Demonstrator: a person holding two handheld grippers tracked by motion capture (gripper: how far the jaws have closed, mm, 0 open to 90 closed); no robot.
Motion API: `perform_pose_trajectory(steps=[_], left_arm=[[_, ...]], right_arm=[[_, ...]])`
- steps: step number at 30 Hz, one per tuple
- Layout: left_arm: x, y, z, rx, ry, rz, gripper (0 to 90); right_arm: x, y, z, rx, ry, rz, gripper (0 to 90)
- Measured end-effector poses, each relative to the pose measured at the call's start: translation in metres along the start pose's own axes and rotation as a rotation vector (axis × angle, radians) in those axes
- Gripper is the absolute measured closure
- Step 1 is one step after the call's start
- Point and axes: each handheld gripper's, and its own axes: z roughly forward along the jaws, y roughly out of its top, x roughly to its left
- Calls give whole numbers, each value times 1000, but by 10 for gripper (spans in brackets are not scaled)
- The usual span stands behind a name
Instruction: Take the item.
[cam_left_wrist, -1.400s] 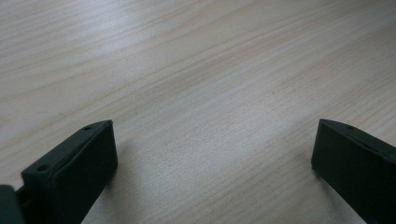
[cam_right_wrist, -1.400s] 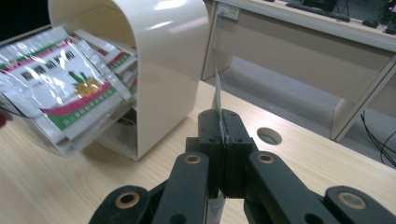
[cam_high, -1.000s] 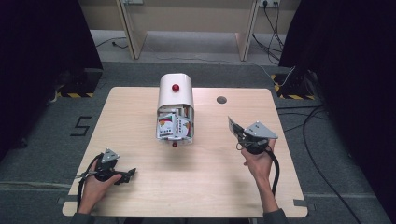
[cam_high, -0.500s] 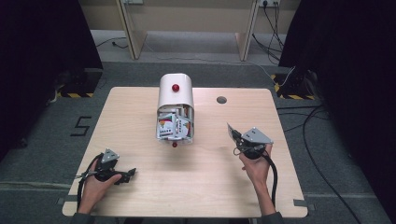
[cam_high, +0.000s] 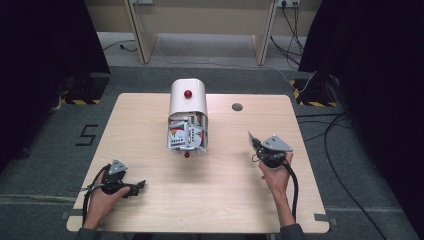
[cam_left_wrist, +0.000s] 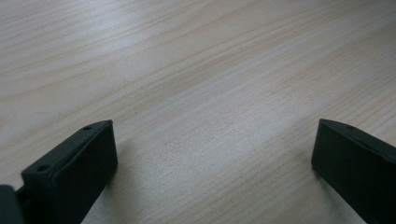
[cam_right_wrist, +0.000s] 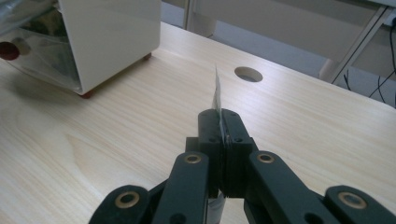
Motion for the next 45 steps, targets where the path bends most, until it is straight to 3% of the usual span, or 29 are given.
perform_pose_trajectory(steps=[14, 24, 45], left_arm=[[0, 0, 0, 0, 0, 0, 0], [0, 0, 0, 0, 1, 0, 0], [0, 0, 0, 0, 0, 0, 0]], right_arm=[[-4, -11, 11, 47, -8, 3, 891], [9, -17, 22, 89, 20, -29, 888], [24, -24, 33, 134, 81, -38, 858]])
